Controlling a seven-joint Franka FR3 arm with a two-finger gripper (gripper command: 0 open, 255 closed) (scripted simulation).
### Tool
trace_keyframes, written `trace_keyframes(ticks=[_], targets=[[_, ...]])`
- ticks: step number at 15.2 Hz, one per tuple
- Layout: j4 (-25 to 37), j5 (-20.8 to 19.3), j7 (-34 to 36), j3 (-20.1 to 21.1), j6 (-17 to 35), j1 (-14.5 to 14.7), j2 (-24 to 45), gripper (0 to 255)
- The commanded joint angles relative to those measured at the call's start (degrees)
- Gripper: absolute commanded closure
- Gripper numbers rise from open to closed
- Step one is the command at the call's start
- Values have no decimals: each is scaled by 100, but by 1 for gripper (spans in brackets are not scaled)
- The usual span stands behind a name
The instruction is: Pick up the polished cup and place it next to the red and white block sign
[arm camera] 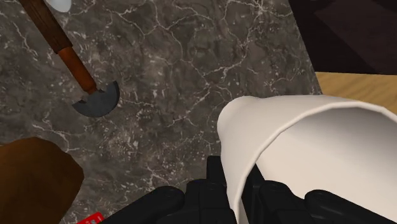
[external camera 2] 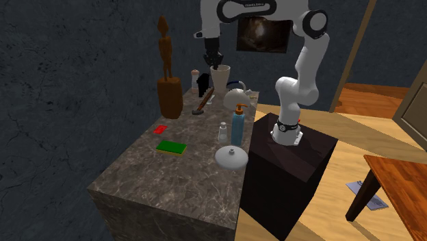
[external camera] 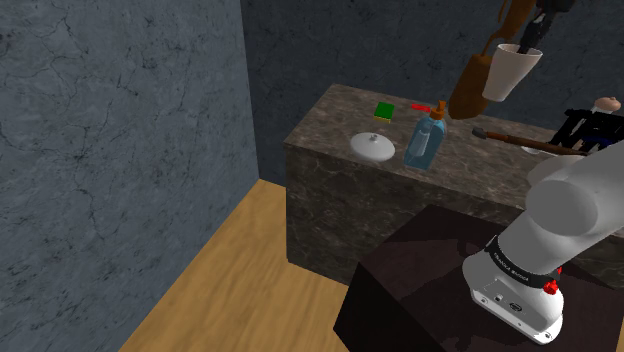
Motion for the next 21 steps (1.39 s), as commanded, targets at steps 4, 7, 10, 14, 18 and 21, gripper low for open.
trace_keyframes(ticks=[4, 7, 10, 14, 18, 21], targets=[[-33, -268, -635, -409, -141, -275, -197, 255], [-15, -417, -1015, -668, -209, -421, -269, 255], [60, -545, -1421, -953, -271, -553, -280, 255], [248, -666, -2009, -1385, -340, -701, -193, 255], [534, -696, -2666, -1892, -390, -810, 35, 255], [817, -624, -3222, -2349, -414, -861, 323, 255]])
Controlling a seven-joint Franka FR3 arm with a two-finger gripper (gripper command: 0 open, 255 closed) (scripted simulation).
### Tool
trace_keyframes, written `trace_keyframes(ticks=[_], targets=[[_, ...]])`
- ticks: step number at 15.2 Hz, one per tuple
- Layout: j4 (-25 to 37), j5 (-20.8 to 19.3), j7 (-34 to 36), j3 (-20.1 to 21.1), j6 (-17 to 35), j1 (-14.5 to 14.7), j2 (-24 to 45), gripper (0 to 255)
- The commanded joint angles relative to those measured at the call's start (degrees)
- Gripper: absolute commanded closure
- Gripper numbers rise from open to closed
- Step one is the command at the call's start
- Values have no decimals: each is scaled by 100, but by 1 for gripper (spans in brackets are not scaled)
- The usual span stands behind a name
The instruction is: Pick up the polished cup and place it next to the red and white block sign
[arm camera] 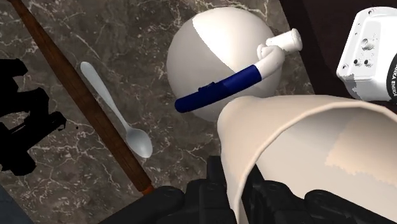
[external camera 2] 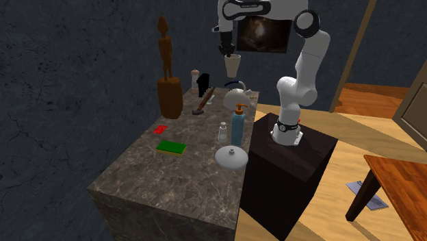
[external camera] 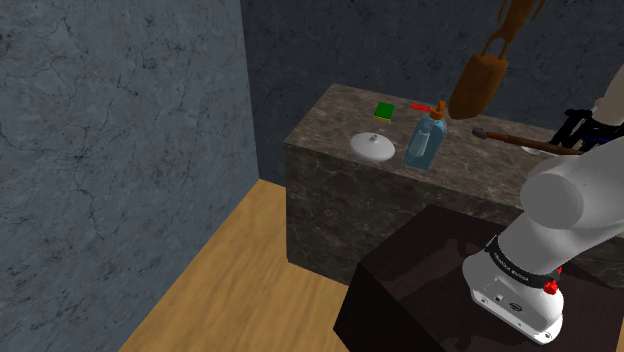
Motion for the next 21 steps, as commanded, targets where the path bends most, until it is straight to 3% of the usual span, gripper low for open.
trace_keyframes(ticks=[1, 4, 7, 9, 10, 21], targets=[[216, 86, -417, -339, -13, -25, 243, 255], [582, 370, -1111, -919, -32, -72, 755, 255], [1025, 976, -2012, -1565, -85, -261, 1584, 255], [1380, 1558, -2702, -1810, -188, -699, 2304, 255], [1719, 2030, -3225, -1873, -325, -1202, 2879, 255], [704, 1801, -3068, -1753, 598, -1003, 2607, 255]])
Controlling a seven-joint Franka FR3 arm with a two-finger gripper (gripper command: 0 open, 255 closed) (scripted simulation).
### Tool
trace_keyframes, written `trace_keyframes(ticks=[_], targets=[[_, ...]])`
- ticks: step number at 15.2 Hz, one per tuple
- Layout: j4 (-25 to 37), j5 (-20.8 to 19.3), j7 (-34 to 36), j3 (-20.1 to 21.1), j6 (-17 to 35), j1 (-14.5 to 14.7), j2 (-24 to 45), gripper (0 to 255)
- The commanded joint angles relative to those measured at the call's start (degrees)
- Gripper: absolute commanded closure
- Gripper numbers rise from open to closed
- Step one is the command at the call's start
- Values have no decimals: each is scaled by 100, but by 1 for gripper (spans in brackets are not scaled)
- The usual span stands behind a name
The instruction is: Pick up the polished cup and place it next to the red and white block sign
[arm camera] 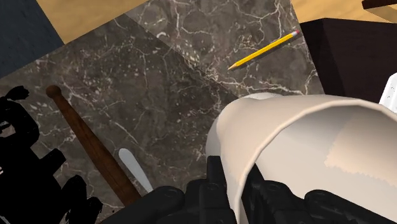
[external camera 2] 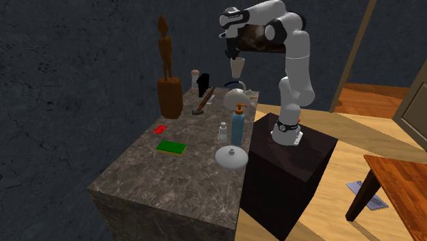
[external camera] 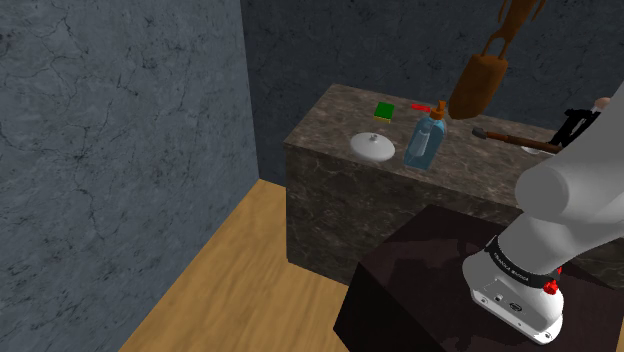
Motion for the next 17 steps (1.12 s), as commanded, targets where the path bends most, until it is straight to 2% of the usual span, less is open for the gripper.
trace_keyframes(ticks=[1, 17], targets=[[-147, 13, -13, 7, 154, 5, 11, 255], [-1199, 307, -216, 159, 1309, -80, 291, 255]])
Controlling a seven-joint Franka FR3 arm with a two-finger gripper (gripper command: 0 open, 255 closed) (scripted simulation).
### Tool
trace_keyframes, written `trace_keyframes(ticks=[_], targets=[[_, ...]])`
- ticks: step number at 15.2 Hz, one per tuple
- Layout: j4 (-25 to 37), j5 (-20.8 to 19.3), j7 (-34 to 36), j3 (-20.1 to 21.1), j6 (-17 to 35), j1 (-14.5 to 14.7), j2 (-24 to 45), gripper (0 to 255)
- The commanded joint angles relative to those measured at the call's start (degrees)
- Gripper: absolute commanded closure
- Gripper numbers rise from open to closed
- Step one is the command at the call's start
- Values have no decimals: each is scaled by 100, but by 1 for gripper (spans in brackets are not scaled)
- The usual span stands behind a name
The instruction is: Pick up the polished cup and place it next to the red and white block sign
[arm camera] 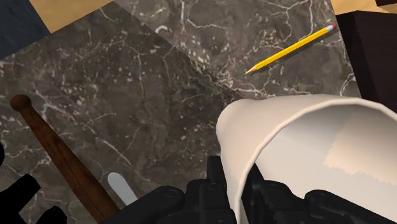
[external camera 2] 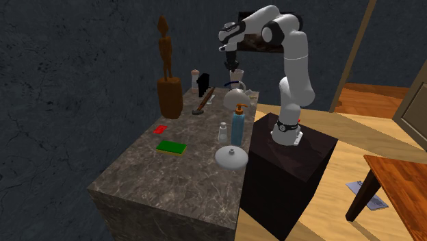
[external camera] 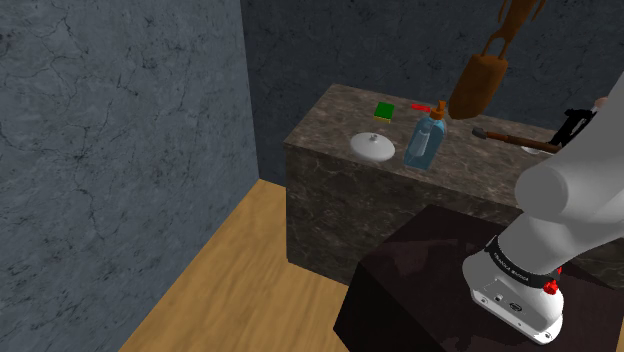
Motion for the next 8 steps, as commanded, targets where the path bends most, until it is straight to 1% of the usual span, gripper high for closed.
trace_keyframes(ticks=[1, 8], targets=[[-121, 75, -61, 38, 153, -48, 74, 255], [-451, 358, -252, 211, 605, -217, 352, 255]])
